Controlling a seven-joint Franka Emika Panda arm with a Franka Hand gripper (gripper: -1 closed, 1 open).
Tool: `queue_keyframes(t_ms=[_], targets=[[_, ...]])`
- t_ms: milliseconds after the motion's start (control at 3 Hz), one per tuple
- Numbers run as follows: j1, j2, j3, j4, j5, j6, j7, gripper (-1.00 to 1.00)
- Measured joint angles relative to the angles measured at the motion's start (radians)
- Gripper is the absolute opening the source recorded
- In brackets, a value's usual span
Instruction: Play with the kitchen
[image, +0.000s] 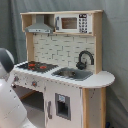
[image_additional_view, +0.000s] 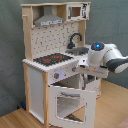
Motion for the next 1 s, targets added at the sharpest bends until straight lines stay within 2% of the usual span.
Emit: queue_keyframes(t_ms=[1000], targets=[[0.013, -0.194, 0.003, 0.089, -0.108, -0.186, -0.057, 1.0]])
